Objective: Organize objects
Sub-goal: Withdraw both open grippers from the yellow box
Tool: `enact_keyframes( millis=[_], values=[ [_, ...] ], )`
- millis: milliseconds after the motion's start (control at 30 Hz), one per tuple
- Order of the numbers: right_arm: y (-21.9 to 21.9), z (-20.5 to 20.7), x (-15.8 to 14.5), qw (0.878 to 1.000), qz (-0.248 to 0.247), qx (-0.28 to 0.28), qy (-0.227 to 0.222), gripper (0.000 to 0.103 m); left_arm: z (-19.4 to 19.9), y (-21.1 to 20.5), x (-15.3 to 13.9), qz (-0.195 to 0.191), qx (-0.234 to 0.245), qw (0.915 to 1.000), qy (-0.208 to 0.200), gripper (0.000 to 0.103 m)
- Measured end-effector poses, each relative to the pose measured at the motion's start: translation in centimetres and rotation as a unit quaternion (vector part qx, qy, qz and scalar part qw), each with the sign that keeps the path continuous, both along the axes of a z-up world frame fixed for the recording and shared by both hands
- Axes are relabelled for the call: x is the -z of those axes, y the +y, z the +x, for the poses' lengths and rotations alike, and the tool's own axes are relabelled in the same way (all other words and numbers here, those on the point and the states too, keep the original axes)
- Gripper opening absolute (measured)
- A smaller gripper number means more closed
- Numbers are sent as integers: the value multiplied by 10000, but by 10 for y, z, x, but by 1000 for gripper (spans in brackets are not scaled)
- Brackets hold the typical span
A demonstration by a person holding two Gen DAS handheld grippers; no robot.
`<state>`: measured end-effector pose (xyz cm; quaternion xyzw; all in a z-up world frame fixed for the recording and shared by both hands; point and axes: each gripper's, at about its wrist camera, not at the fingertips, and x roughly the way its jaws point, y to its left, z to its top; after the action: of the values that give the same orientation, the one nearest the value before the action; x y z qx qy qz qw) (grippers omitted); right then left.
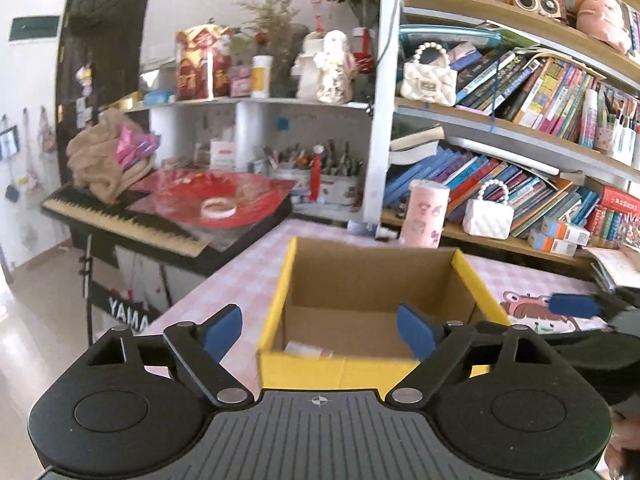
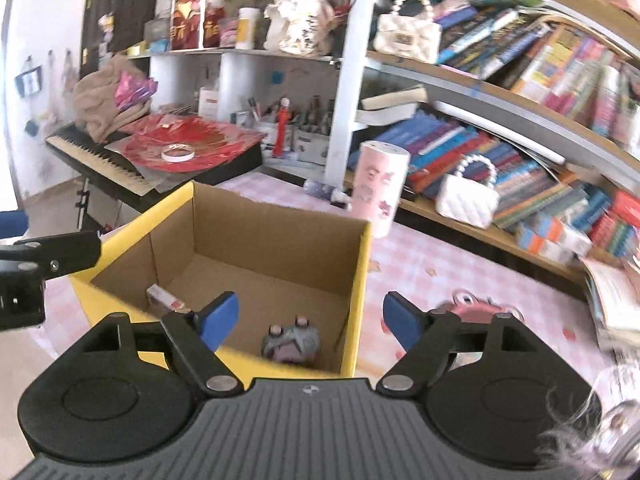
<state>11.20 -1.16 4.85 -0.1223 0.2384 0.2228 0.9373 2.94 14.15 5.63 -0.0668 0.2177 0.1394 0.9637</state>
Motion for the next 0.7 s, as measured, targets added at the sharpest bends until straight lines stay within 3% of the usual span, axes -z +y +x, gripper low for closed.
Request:
enact_keyframes(
  millis=[200,500,700],
  values=[
    [-10,-51,22,9992,-99,338,201,79,-33,4,28,-240,-51,9988,420,89],
    [-22,-101,42,9966,-401,532,477,82,-62,-13,46,-14,381,9948,946,89],
    [-37,-120,51,9936,-382,803,693,82,-77,-25,50,58,549,9925,1087,89]
  ],
)
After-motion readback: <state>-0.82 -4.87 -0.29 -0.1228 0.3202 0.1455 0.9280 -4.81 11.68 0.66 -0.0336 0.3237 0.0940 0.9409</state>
